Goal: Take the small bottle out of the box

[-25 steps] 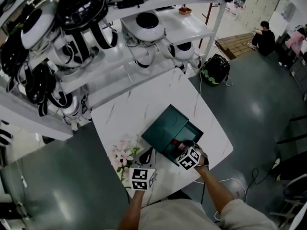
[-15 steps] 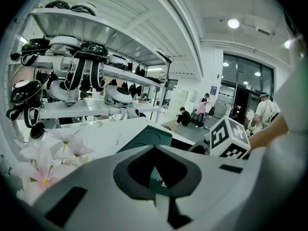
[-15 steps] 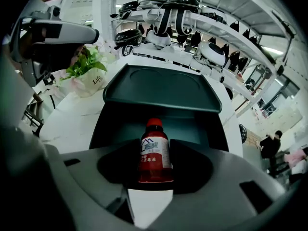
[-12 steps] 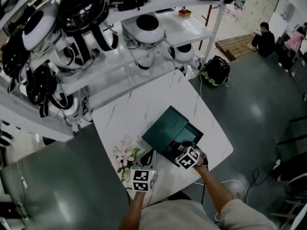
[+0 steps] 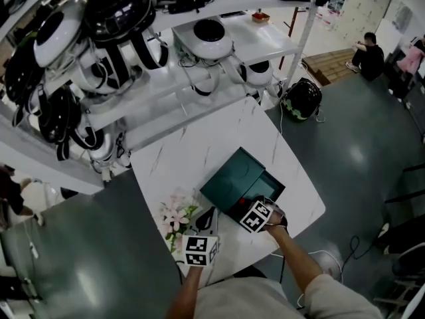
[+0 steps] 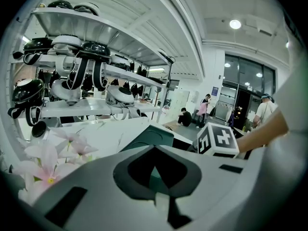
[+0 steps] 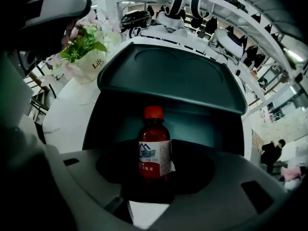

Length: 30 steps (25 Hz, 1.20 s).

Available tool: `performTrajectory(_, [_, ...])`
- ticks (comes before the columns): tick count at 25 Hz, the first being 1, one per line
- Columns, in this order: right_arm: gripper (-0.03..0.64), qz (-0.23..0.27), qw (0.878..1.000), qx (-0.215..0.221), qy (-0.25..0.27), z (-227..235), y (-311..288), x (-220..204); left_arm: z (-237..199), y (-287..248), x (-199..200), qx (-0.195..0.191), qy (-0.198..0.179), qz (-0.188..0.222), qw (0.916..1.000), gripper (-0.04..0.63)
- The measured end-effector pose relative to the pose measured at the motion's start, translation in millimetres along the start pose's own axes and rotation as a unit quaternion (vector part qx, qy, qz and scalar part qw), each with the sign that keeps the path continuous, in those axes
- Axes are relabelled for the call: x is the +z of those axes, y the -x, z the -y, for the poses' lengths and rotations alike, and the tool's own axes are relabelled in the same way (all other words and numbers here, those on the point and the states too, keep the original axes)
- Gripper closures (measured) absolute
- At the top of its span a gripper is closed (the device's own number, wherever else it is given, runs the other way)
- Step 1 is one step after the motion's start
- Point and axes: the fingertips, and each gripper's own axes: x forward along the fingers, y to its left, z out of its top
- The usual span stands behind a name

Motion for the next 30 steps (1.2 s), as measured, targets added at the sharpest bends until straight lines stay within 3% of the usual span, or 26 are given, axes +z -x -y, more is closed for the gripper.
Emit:
performTrajectory(4, [0.301,-0.003,1.000,0.019,0.012,-5.2,-6.1,-0.3,-2.3,1.4,-1.8,0.001,0.001,-0.001,1.0000,0.577])
performTrajectory(9, [0.311,-0.011,0.999,0.031,0.023,-8.0,-7.6,0.7,-5.4,2.9,-0.5,0.004,0.001,-0.002,1.0000,0.577])
performTrajectory(13, [0.376,-0.018,0.998,0.043,0.049,-16.1,-7.3,3.0,-5.1,3.4,0.5,0.003,0.000,-0.001,1.0000,0.577])
performTrajectory(19, [0.380,-0.015,0.998,0.032,0.058,-16.3,-4.9,1.9,-3.9,8.7,3.7,0.005,-0.004,0.001,1.0000,0.577])
performTrajectory(24, [0.380,0.006,0.998,0.013,0.058,-12.4,7.6,3.7,-4.9,11.5,7.5,0.007,-0.008,0.004,0.9999,0.577])
performTrajectory(30, [0.382,0.052,0.998,-0.006,0.023,-6.1,31.4,5.4,1.1,13.2,8.8,0.005,-0.012,0.007,0.9999,0.578])
